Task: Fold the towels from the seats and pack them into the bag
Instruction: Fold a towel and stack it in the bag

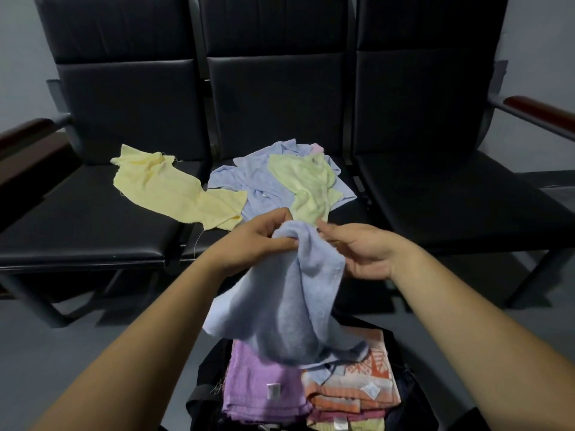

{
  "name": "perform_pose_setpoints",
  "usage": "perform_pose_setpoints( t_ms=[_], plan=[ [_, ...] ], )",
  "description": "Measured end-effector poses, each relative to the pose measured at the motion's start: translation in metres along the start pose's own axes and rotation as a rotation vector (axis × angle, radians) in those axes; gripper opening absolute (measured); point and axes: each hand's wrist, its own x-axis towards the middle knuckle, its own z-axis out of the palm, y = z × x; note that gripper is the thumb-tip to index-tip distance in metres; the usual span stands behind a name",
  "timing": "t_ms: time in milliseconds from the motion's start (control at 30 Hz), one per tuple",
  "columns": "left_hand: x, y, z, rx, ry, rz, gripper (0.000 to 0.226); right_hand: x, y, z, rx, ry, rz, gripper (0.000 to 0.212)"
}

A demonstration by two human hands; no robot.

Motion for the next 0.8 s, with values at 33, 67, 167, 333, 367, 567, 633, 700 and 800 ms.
perform_pose_setpoints(
  t_ms=[33,67,167,333,367,567,633,700,800],
  plan=[
    [0.000,0.000,-0.002,0.080,0.005,0.009,0.030,0.003,0.001,0.001,-0.076,0.021,-0.019,0.024],
    [0.000,-0.001,-0.003,0.165,0.000,0.025,0.029,0.004,0.002,0.003,-0.170,0.038,-0.049,0.018],
    [0.000,-0.005,-0.006,0.313,0.011,0.049,0.031,0.006,0.004,0.003,-0.293,0.086,-0.110,0.028],
    [0.003,-0.008,-0.007,0.377,0.115,0.039,0.029,0.005,0.010,0.006,-0.609,0.105,-0.149,0.026],
    [0.004,-0.008,-0.007,0.365,0.121,0.024,0.027,0.006,0.011,0.006,-0.596,0.126,-0.206,0.017],
    [-0.004,-0.007,-0.014,0.086,-0.239,-0.283,0.043,-0.003,-0.006,-0.004,-0.172,0.159,-0.368,0.020],
    [-0.005,-0.009,-0.014,-0.102,-0.187,-0.349,0.046,-0.006,-0.006,-0.007,-0.198,0.161,-0.352,0.018],
    [-0.003,-0.012,-0.019,0.014,-0.118,-0.304,0.043,-0.007,-0.005,-0.010,-0.209,0.186,-0.363,0.019],
    [-0.002,-0.014,-0.019,0.084,-0.106,-0.161,0.030,-0.012,-0.008,-0.012,-0.122,0.164,-0.380,0.019]
  ],
)
